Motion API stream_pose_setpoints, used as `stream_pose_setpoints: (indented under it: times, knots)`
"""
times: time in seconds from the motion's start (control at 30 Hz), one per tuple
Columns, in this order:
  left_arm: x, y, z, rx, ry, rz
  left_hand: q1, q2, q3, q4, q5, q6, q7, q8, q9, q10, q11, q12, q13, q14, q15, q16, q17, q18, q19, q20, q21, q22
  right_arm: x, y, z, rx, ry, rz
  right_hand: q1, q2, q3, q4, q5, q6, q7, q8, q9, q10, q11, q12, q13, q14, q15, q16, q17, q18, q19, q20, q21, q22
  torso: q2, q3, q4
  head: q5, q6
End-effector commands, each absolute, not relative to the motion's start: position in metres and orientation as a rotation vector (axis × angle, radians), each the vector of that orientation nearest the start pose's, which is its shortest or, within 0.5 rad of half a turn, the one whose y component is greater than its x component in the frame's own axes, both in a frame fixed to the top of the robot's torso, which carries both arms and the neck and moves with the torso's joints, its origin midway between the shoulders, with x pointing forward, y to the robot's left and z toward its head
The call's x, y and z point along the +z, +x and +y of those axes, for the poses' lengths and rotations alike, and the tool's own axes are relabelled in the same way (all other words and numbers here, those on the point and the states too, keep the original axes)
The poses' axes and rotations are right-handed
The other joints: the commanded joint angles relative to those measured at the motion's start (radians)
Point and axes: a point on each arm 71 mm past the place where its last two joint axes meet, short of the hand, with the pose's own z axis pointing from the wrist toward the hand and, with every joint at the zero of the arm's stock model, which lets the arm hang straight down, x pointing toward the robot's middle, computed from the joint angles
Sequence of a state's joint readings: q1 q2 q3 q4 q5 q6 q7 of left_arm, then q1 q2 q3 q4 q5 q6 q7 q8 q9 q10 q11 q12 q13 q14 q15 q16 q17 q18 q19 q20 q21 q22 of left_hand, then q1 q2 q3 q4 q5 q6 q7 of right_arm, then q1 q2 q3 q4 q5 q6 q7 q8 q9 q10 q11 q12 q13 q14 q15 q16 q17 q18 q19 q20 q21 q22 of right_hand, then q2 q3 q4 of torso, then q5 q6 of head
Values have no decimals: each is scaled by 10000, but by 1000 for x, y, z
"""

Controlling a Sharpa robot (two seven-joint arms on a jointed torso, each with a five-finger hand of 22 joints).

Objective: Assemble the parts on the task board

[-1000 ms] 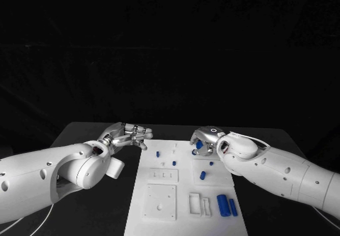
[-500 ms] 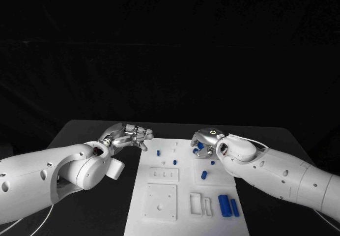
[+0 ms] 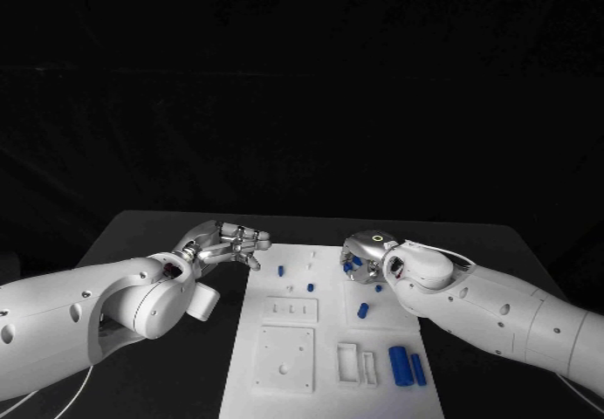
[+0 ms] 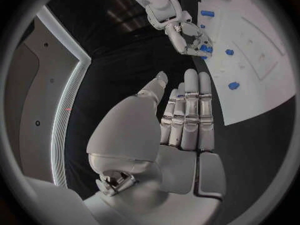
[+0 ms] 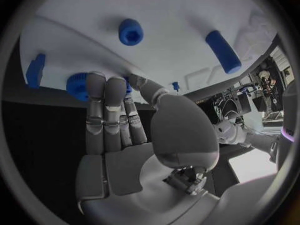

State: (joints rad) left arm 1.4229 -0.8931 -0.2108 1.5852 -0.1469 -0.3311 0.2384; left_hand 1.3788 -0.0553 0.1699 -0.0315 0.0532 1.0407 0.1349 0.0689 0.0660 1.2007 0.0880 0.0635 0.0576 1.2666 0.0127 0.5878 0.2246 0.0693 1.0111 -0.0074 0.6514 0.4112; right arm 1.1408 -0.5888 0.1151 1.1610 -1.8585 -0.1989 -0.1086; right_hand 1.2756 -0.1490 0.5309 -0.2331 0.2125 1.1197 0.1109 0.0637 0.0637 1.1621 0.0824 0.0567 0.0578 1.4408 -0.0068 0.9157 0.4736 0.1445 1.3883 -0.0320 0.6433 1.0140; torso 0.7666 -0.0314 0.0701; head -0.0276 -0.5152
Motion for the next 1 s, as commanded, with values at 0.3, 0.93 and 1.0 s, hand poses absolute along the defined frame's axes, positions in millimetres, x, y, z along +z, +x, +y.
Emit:
stream_pose_setpoints:
  times: [0.3, 0.93, 1.0]
  knots:
    - [-136, 492, 216, -13818, -8767, 16015, -112, -16, -58, -12, 42, -82, 4, -64, -2, -80, 13, -45, 13, -51, -2, 67, -9, 47, -46, 20, 49, -9, -185, 550, -173, 3357, -3864, 15060, 199, 314, 1268, 105, -1330, 838, -102, 11, 70, 1046, -265, 7, 20, -36, -225, 44, 33, -240, 159, -167, 1434, 1414, 81, -29, 18, -16, 45]
    - [-137, 493, 215, -13812, -8777, 16127, -70, 6, -66, -42, 29, -111, 17, -62, -1, -125, 28, -45, 13, -60, 1, 95, -53, 55, -46, 22, 72, -31, -166, 549, -149, 3767, -2642, 13272, 378, 227, 1272, 391, -1598, 1338, -246, 2, 112, 1595, -454, 9, 29, -19, -396, -23, 191, -454, 338, -354, 1742, 2952, 167, -68, 59, 17, 262]
    - [-137, 493, 214, -13822, -8770, 16141, -70, 6, -66, -42, 29, -111, 17, -62, -1, -125, 28, -45, 13, -60, 1, 95, -53, 55, -46, 22, 72, -31, -164, 550, -145, 3763, -2566, 13193, 398, 219, 1274, 386, -1587, 1348, -240, 2, 104, 1595, -448, 15, 27, -15, -391, -31, 197, -463, 381, -365, 1643, 3057, 170, -81, 67, 15, 274]
